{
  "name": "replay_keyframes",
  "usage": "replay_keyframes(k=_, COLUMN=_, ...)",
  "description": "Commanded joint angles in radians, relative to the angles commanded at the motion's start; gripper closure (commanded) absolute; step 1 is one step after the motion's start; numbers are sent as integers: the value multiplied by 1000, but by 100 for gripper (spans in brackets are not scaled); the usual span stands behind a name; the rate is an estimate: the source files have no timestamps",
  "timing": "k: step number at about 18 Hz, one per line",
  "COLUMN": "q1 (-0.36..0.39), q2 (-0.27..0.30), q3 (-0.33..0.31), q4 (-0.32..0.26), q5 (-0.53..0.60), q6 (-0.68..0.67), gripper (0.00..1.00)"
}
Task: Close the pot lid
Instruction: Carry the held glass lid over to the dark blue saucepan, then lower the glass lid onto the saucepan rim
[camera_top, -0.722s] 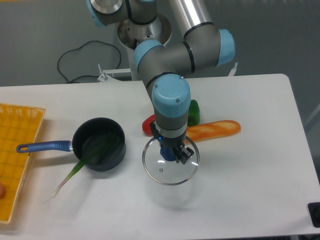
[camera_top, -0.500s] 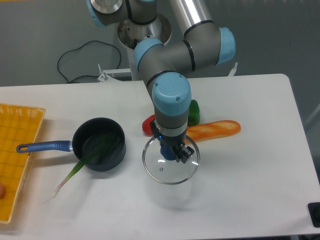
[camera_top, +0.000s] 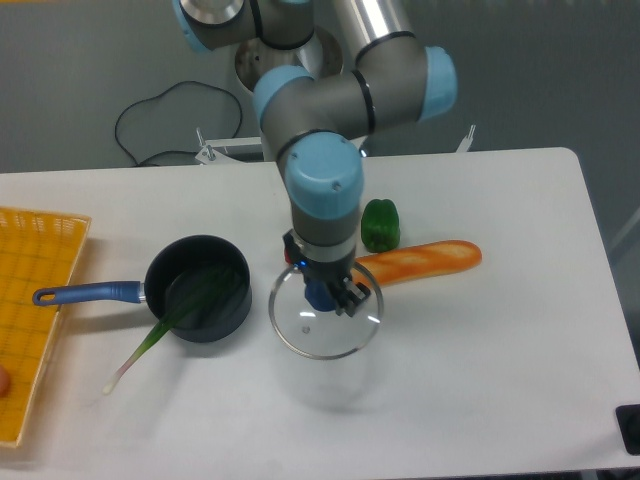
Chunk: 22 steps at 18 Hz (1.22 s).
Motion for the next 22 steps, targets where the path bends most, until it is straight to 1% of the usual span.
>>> replay_keyframes(k=2, q1=-26, q2=15, q3=-12, q4=0, q5=-15, q6=-57, gripper=63)
replay_keyframes(k=6, q1=-89, q2=51, q3=-46, q4=5, q5=-29, q6=-227, gripper=63)
replay_keyframes(k=8, q1=-112, q2=65, q3=-72, q4=8, q5=-28, q6=-279, gripper=63)
replay_keyframes(k=11, q1=-143, q2=75, q3=-91, q4=20, q5=-28, q6=-336, gripper=63)
replay_keyframes(k=12, q1=-149, q2=80, q3=-110, q4=43, q5=-28, q6=-354, gripper=63)
replay_keyframes(k=15, q1=-184, q2=86, q3=-176, q4=159, q5=-25, q6=-419, gripper=63)
replay_keyframes(k=16, q1=-193, q2=86, q3=-183, q4=175, q5=-23, q6=-433, gripper=63)
replay_keyframes(k=22, q1=-221, q2=83, q3=-193, q4=184, q5=-21, q6=-480, gripper=63)
